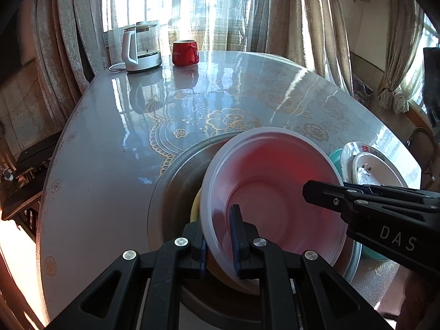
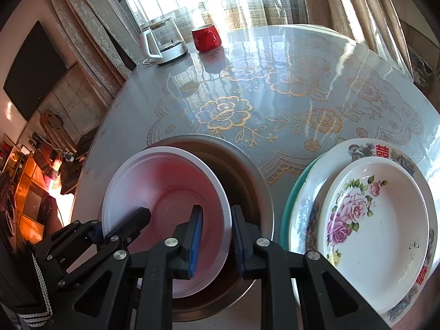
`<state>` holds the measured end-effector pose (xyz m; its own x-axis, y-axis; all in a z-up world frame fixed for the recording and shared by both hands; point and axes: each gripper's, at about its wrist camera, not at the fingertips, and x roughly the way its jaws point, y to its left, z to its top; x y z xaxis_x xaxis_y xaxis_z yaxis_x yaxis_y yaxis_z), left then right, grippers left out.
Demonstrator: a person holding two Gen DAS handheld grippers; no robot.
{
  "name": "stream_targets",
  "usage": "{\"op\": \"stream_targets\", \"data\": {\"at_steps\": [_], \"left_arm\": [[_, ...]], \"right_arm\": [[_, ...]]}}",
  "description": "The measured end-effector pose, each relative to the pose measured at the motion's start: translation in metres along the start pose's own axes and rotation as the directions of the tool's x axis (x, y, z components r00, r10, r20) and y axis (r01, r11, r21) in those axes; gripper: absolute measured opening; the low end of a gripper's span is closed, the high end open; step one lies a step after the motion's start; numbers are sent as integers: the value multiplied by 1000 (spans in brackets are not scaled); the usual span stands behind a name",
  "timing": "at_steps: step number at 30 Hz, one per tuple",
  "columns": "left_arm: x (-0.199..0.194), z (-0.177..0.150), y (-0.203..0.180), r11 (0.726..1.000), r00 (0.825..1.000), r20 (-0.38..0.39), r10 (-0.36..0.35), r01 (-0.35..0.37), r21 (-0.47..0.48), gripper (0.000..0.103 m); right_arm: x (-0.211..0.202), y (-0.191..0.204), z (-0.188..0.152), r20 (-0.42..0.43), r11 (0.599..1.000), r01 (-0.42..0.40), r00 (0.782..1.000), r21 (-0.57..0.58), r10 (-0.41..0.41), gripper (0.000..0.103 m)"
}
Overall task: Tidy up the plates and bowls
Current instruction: 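Lower the red bowl into the yellow bowl and open both grippers, then move both grippers to the steel bowl's rim and close them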
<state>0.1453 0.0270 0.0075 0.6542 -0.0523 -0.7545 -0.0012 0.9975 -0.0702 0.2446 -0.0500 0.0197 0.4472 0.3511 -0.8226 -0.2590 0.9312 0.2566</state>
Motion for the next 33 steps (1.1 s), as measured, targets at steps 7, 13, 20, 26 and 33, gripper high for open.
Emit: {"op": "stream_targets", "data": {"at_steps": [7, 13, 20, 26, 33], "left_arm": [[-2, 2, 0, 1000, 1000, -4, -2, 2, 0, 16], [-9, 1, 1, 999, 1000, -3, -28, 28, -17, 37], [-32, 2, -5, 1000, 997, 79, -3, 3, 0, 63], [-40, 1, -5, 1000, 996, 88, 4, -3, -12, 63], [-46, -4, -1, 999, 995, 91, 32, -29, -36, 65]], "right_arm": [[1, -4, 3, 2, 999, -16, 1000, 32, 16, 20], [-17, -10, -2, 66, 997, -46, 997, 64, 42, 27], [-34, -25, -5, 126, 989, -65, 991, 132, 48, 29], [-38, -30, -9, 127, 984, -78, 990, 160, 58, 29], [-35, -30, -11, 119, 981, -91, 990, 172, 71, 30]]}}
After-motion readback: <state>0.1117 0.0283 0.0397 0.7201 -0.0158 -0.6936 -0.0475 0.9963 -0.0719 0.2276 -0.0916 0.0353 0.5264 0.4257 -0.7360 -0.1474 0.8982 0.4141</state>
